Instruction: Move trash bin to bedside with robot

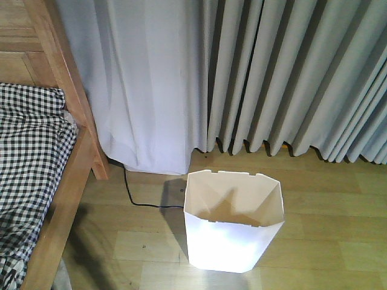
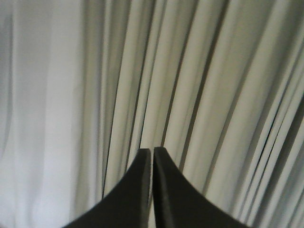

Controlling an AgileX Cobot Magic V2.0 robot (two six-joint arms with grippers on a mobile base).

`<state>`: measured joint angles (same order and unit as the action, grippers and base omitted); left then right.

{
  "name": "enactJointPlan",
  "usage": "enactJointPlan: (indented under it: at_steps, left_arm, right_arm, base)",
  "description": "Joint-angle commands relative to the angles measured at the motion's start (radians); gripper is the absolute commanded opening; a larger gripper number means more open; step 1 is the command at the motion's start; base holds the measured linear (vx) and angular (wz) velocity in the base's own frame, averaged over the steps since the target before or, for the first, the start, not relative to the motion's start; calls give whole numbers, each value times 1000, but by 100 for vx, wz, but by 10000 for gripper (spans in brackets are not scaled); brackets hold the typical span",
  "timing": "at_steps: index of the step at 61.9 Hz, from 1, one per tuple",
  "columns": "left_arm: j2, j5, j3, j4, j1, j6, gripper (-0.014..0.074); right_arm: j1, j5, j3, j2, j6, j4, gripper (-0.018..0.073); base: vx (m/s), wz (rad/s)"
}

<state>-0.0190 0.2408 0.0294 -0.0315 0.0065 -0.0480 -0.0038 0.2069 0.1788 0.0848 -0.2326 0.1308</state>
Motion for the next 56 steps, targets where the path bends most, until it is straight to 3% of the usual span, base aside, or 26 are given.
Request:
enactJointPlan:
  at_steps: [1,7,19,56]
  left_arm:
    - [-10,-69,29,-4,-3,-8,-6]
    - [-10,-69,29,-4,-3,-8,-6]
    - [-10,-69,29,-4,-3,-8,-6]
    - [-10,-69,29,-4,-3,-8,-6]
  right_arm:
    - [2,-169,-41,-46,157,-120,-10]
    - [2,-178,-110,-103,274,-217,-10]
    - [2,-250,-227,-109,370,-226,-10]
    - [18,-231,-225,-110,289,-232,-10]
  base:
    - [0,0]
    - [0,0]
    - [0,0]
    - [0,0]
